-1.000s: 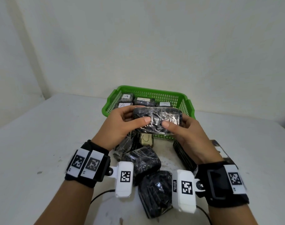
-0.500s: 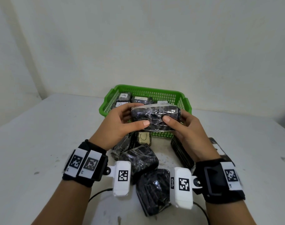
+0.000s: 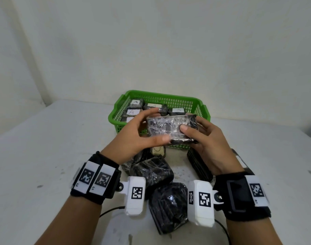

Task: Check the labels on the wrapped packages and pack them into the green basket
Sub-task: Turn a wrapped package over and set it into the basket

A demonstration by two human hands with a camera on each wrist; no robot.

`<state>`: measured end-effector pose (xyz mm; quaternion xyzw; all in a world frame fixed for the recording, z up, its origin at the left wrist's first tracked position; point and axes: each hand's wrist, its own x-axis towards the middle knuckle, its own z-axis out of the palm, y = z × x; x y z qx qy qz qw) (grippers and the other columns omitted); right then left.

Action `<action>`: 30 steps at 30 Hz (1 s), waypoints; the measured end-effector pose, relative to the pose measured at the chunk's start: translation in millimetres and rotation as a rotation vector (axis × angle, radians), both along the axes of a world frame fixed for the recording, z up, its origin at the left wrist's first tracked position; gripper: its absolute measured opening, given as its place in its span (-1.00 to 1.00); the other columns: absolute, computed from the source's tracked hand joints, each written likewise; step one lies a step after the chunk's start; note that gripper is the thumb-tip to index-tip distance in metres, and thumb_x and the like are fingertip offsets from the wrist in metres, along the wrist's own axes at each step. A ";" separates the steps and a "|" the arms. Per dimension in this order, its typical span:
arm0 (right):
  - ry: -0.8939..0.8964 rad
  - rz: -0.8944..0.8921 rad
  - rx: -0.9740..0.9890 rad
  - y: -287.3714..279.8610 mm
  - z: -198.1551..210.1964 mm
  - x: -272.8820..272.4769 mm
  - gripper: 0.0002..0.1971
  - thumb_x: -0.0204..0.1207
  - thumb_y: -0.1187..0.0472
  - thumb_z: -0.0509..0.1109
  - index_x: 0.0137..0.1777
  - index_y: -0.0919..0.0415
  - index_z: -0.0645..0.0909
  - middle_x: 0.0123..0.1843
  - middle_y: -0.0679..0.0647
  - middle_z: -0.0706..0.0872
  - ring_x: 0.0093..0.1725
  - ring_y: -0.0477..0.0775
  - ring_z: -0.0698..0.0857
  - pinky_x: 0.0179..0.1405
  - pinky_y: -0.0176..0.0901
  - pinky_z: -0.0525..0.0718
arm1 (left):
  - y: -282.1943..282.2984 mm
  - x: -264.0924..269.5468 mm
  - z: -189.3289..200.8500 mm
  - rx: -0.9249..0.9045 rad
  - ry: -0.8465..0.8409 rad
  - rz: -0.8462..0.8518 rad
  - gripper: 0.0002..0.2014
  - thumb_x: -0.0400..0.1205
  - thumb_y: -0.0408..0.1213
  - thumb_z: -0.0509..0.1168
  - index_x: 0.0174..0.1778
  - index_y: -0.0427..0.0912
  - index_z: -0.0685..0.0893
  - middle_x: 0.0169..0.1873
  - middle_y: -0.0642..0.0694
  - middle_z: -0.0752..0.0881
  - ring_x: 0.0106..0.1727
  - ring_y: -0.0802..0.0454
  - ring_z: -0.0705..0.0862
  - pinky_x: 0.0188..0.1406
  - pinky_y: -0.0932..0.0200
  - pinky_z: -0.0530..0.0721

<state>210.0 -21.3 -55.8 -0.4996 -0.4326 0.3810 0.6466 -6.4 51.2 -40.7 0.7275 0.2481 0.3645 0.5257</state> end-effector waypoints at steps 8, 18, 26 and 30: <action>0.002 0.053 0.016 -6.1 5.2 -8.3 -0.16 0.00 -0.25 0.86 0.34 0.00 0.79 0.36 0.12 0.84 0.45 0.17 0.75 0.52 0.30 0.66 | 0.3 2.7 -1.0 -0.064 -0.020 0.070 -0.44 0.44 0.04 0.58 0.36 0.03 0.69 0.25 -0.05 0.78 0.28 0.00 0.76 0.38 -0.12 0.67; -0.050 0.030 -0.051 -1.7 -2.3 2.0 0.08 -0.22 -0.29 0.90 0.41 -0.08 0.67 0.45 0.08 0.77 0.51 0.15 0.70 0.58 0.32 0.58 | 3.8 2.2 -2.3 -0.193 -0.135 0.032 -0.35 0.33 -0.07 0.58 0.35 -0.18 0.69 0.20 -0.19 0.80 0.25 -0.17 0.78 0.39 -0.23 0.64; 0.025 0.075 0.126 -8.7 12.0 -1.4 -0.01 -0.06 -0.17 0.90 0.45 0.04 0.71 0.47 0.03 0.77 0.54 0.16 0.69 0.57 0.33 0.59 | 7.8 -7.5 2.0 -0.094 -0.048 0.017 -0.38 0.28 -0.10 0.62 0.30 0.00 0.72 0.24 -0.04 0.77 0.31 -0.09 0.73 0.41 -0.20 0.62; 0.089 0.143 0.161 -13.7 18.8 -3.2 -0.14 0.19 -0.12 0.82 0.52 0.10 0.68 0.52 0.10 0.73 0.56 0.16 0.67 0.50 0.10 0.65 | 10.4 -10.9 0.4 0.011 0.078 0.067 -0.29 0.28 -0.20 0.65 0.38 0.21 0.66 0.28 0.19 0.73 0.36 0.11 0.64 0.31 0.07 0.66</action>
